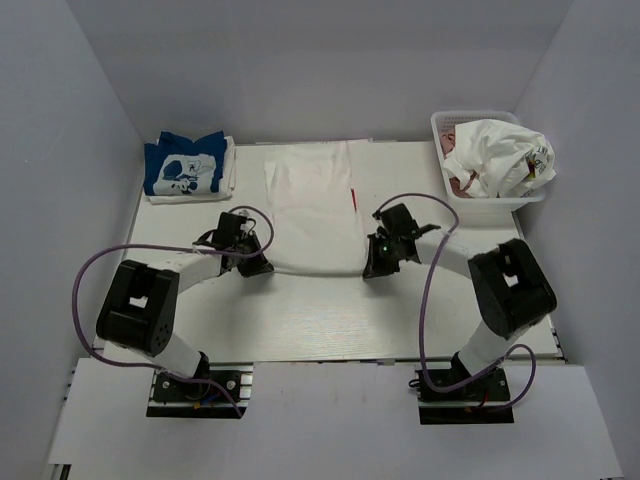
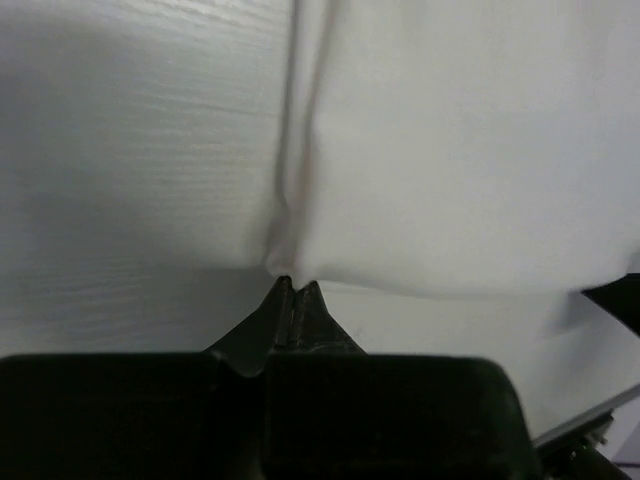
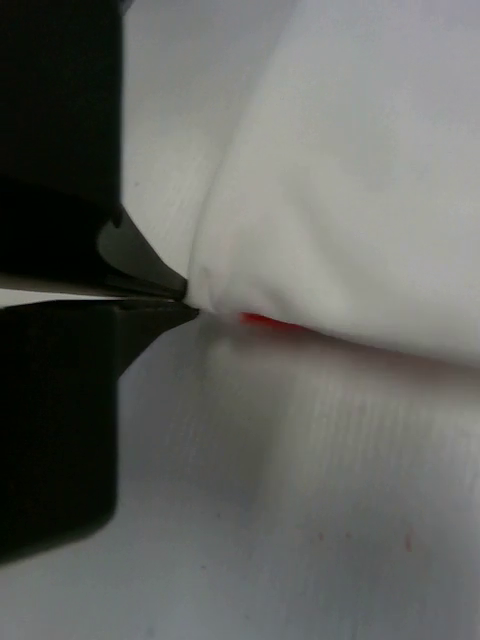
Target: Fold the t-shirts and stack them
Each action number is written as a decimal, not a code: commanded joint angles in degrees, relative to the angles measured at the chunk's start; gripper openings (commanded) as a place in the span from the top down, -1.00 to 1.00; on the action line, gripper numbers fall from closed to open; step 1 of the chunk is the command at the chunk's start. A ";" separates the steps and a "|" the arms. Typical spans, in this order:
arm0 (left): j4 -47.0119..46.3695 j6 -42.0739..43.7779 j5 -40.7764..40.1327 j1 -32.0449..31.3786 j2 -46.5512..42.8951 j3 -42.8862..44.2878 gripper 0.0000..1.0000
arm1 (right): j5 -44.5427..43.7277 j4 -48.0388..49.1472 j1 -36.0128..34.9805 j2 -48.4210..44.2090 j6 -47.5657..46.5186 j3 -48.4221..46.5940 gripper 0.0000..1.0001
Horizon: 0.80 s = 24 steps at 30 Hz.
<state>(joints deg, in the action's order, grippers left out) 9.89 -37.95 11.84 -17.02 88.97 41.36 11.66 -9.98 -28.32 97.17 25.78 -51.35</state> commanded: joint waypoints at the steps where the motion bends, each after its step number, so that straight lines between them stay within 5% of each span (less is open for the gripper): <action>1: 1.45 0.69 2.65 -0.21 -5.73 -0.41 1.00 | -0.76 13.08 -1.48 -9.14 -3.27 4.91 1.00; 13: 11.80 -1.77 4.16 -2.41 -34.37 -6.64 1.00 | -3.22 4.80 -7.27 -28.93 -3.55 11.62 1.00; 24: 18.94 -3.44 4.78 -2.94 -42.56 -4.20 1.00 | 0.91 -6.72 -8.95 -39.60 -1.17 9.88 1.00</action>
<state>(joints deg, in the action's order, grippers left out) 27.20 -40.60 16.14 -19.70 49.19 35.18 10.79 -13.74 -36.82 57.56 24.03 -39.75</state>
